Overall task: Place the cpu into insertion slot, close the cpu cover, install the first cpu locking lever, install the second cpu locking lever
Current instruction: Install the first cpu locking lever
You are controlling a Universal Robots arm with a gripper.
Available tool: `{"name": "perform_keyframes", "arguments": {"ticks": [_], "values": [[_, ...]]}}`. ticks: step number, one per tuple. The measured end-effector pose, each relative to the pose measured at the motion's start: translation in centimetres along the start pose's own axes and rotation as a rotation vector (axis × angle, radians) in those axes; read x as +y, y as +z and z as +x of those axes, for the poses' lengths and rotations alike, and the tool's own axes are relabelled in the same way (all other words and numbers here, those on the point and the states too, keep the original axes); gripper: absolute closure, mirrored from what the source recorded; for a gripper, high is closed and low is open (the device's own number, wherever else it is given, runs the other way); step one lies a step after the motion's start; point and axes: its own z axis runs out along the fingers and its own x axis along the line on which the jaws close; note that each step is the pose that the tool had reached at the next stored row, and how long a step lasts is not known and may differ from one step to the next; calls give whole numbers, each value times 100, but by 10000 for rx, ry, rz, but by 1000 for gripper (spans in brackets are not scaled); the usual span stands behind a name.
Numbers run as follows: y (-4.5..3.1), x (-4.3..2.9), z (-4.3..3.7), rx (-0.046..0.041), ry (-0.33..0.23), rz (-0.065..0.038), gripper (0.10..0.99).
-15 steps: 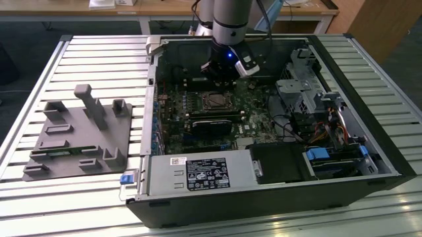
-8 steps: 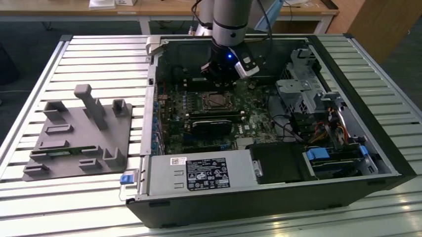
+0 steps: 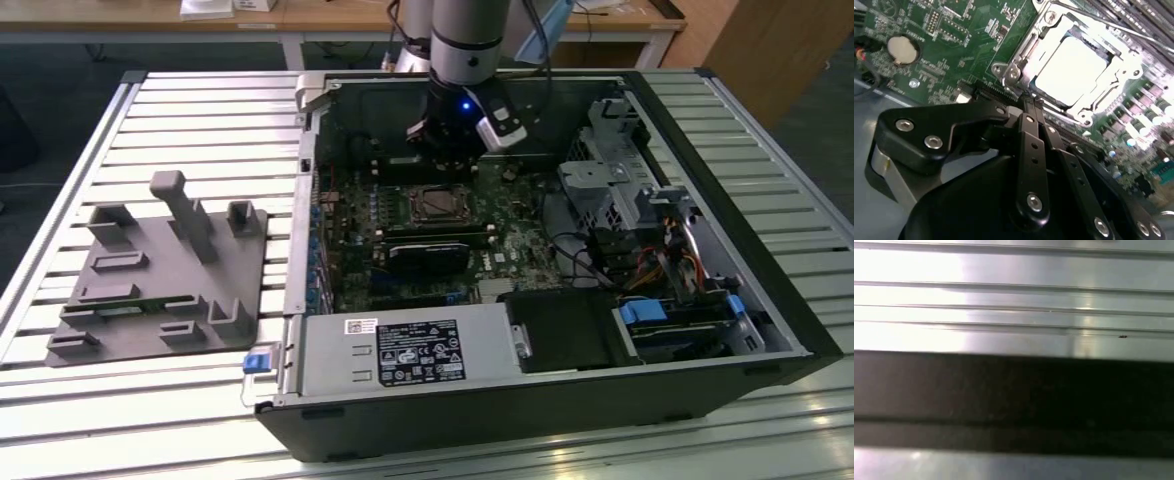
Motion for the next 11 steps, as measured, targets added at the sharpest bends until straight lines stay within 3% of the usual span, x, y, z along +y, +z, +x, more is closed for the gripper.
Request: {"name": "perform_keyframes", "arguments": {"ticks": [2,11], "values": [[-33,1,0,0,0,1,980],[-34,-25,1,1,0,1,980]]}}
